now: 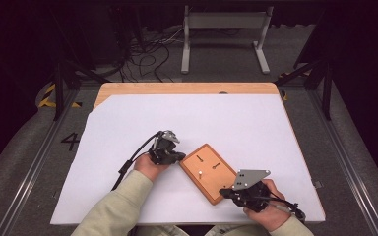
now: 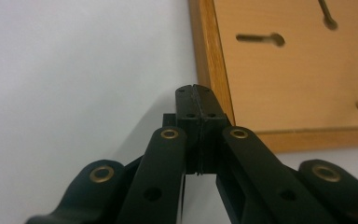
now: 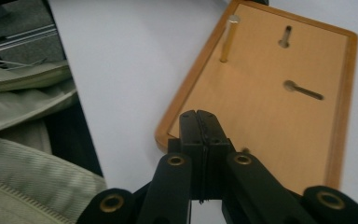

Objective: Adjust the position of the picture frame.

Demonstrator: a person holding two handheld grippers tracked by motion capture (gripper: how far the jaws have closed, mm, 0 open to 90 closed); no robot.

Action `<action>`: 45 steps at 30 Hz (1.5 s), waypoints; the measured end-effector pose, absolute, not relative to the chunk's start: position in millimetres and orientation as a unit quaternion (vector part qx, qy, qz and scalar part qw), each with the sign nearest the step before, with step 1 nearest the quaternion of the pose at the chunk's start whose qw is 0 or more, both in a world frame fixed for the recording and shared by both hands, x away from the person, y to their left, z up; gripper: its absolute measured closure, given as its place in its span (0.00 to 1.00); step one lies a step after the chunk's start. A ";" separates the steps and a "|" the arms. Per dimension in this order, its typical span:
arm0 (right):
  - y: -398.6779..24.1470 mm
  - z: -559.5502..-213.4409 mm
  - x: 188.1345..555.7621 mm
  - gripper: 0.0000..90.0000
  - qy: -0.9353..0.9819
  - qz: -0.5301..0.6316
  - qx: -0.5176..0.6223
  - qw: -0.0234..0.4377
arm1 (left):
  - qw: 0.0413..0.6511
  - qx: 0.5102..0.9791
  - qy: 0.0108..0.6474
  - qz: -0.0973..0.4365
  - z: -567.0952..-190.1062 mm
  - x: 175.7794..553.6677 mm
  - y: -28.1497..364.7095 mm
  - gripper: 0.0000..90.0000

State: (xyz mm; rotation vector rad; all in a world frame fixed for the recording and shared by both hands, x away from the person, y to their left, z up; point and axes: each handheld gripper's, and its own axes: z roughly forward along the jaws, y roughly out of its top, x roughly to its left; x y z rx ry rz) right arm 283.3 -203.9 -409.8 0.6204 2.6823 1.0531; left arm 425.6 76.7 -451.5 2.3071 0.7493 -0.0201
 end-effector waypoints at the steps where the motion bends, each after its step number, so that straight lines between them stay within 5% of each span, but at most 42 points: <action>1: -201.4 -411.0 282.6 1.00 0.908 0.354 0.205 0.091 | 0.356 0.890 0.284 -0.009 -451.5 426.3 82.1 1.00; 12: -173.4 -435.7 278.2 1.00 0.935 0.308 0.169 0.052 | 0.388 0.870 0.305 0.004 -444.0 418.4 101.7 0.92; 22: -171.2 -439.1 278.8 1.00 0.937 0.275 0.189 0.101 | 0.395 0.867 0.302 0.009 -442.5 418.8 103.3 0.90; 33: -213.4 -438.6 308.4 1.00 0.909 0.243 0.292 0.173 | 0.395 0.867 0.304 0.010 -442.3 419.2 104.0 0.90; 38: -231.0 -424.7 316.4 1.00 0.893 0.296 0.305 0.152 | 0.398 0.864 0.306 0.013 -441.1 418.5 106.1 0.90; 45: -284.4 -414.1 362.6 1.00 0.814 0.303 0.455 0.196 | 0.404 0.858 0.316 0.020 -440.1 416.0 110.6 0.89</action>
